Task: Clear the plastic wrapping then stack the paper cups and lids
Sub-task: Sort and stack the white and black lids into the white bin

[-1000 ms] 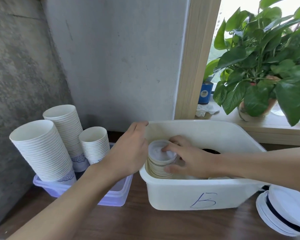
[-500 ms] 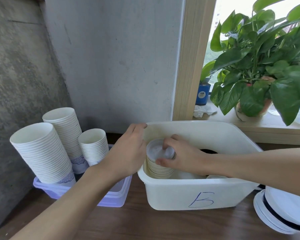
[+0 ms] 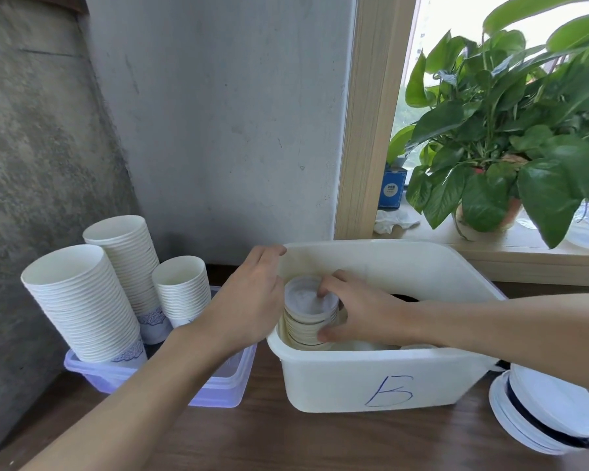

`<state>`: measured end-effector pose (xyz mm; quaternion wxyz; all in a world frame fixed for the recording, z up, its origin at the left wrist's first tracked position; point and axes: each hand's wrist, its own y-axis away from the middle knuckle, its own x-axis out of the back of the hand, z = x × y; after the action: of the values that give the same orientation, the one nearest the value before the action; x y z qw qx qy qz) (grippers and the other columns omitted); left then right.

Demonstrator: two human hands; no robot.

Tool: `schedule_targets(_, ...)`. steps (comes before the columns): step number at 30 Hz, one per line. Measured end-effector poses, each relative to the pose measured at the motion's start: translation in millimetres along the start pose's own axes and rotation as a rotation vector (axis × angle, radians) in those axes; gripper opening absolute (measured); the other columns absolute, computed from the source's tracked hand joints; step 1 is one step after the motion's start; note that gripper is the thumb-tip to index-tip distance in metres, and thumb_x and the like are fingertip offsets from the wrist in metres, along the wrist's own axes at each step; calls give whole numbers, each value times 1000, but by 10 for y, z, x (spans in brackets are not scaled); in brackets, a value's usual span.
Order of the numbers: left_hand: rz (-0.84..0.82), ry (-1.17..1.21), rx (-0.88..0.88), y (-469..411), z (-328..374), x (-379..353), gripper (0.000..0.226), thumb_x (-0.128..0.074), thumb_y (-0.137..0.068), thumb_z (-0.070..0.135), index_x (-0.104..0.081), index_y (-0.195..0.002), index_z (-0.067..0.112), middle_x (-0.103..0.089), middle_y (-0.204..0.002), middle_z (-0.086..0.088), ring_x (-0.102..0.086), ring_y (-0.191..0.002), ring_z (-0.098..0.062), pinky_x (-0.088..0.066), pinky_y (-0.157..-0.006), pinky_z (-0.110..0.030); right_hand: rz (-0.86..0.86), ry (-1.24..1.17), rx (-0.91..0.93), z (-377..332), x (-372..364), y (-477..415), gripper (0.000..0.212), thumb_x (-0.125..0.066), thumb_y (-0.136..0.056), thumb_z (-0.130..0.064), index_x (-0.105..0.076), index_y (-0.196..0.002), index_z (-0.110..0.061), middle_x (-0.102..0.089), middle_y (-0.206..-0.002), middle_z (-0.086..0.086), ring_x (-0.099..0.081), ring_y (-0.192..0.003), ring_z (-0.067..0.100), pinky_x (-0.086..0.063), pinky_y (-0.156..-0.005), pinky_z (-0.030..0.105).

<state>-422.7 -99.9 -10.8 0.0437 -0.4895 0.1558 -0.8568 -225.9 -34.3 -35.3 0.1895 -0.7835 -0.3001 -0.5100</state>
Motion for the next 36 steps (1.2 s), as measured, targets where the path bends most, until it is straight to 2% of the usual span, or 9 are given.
schedule_targets(6, -4, -12, -15, 0, 3, 3, 50, -33, -98, 0, -33, -148, 7, -36, -149, -6, -41, -130, -16, -18, -92, -4, 13, 115, 53, -64, -19, -26, 73, -74, -71, -54, -35, -131, -40, -43, -118, -2, -46, -105, 17, -44, -90, 33)
schedule_targets(17, -7, -38, -25, -4, 16, 6, 50, -34, -98, -1, -34, -147, 6, -37, -146, -7, -41, -127, -15, -19, -90, -3, -8, 72, 46, -41, -76, -70, 70, -73, -73, -50, -34, -131, -42, -39, -112, -1, -50, -101, 21, -48, -89, 36)
schedule_targets(20, -9, -14, -8, -16, 23, 7, 47, -35, -99, 5, -37, -146, 8, -40, -145, -7, -42, -127, -14, -20, -88, -4, -20, 48, 38, -56, 7, -31, 76, -76, -72, -50, -32, -134, -43, -42, -119, -3, -49, -104, 17, -45, -90, 33)
schedule_targets(23, -15, -10, 30, -60, 35, 19, 47, -40, -100, 14, -38, -147, 13, -42, -145, -5, -44, -128, -17, -22, -86, -10, 3, -10, 51, -35, 191, 88, 70, -72, -77, -52, -32, -133, -43, -45, -115, -4, -49, -93, 7, -39, -83, 26)
schedule_targets(26, -51, -36, 40, -136, 31, 42, 50, -42, -98, 10, -38, -147, 12, -43, -147, -8, -42, -133, -21, -25, -92, -14, 17, 8, 2, 59, 432, 271, 71, -66, -83, -53, -24, -138, -40, -46, -120, -4, -49, -87, -6, -38, -79, 22)
schedule_targets(29, -70, -64, 37, -216, 27, 67, 50, -44, -96, 9, -41, -145, 11, -50, -141, -10, -47, -129, -25, -31, -96, -21, 13, 88, -56, 148, 625, 478, 72, -64, -84, -53, -20, -140, -38, -47, -123, -4, -60, -89, 5, -39, -73, 18)
schedule_targets(31, -89, -77, 38, -247, 59, 85, 47, -46, -96, 11, -44, -143, 13, -55, -131, -12, -53, -116, -26, -32, -88, -23, 29, 129, -76, 171, 716, 609, 71, -63, -86, -50, -22, -141, -34, -48, -120, -4, -64, -87, 12, -41, -70, 16)
schedule_targets(33, -70, -79, 20, -253, 120, 100, 43, -48, -97, 13, -48, -140, 14, -57, -127, -13, -53, -99, -22, -33, -85, -24, 54, 108, -85, 179, 773, 720, 67, -64, -87, -47, -26, -141, -31, -49, -116, -4, -64, -86, 15, -47, -77, 24)
schedule_targets(36, -15, -58, -53, -184, 300, 115, 40, -51, -96, 20, -53, -136, 17, -55, -137, -3, -52, -120, -19, -34, -100, -25, 108, 41, -94, 209, 802, 856, 56, -64, -88, -44, -34, -134, -31, -51, -109, -6, -63, -84, 12, -51, -83, 30)
